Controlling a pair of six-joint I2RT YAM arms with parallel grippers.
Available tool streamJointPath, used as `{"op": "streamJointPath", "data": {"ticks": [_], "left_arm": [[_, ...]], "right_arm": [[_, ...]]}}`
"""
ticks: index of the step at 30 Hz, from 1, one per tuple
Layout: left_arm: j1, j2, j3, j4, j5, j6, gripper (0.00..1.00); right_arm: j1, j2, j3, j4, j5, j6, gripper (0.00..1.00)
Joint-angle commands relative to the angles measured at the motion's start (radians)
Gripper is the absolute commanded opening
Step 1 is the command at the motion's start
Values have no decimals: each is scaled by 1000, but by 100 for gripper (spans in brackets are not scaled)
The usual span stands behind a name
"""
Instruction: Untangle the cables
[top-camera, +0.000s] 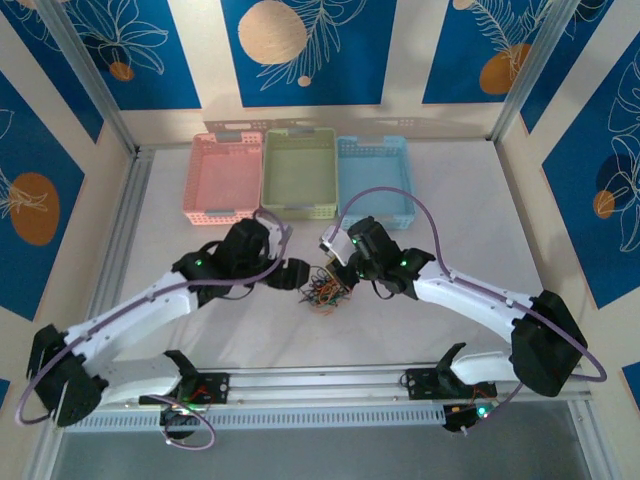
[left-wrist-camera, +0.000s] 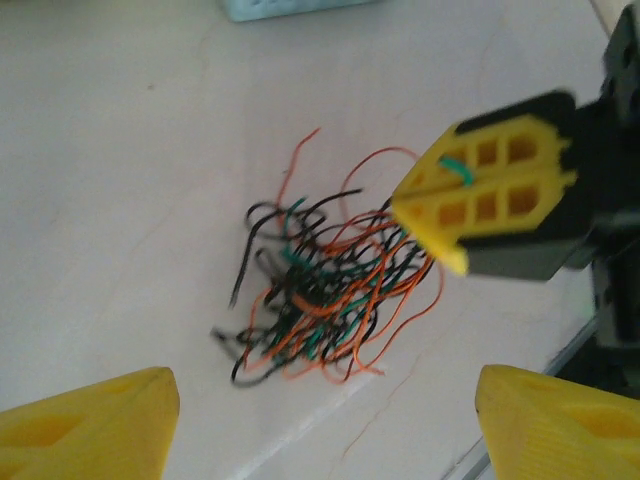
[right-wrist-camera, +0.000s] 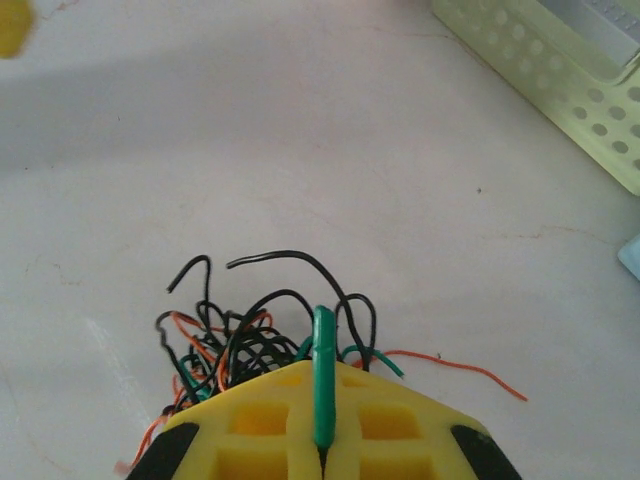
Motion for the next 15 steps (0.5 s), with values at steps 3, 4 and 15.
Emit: {"op": "streamJointPath", "data": {"ticks": [3,4,15], "left_arm": [[37,131,20,75,166,59,77],[46,140,7,97,179,55,76],[88,247,-86,241,253,26,67]], "right_arm": [[17,-30,-27,67,-11,-26,0],[18,-33,-32,72,-7,-26,0],[19,-30,-33,76,-7,-28,0]]}}
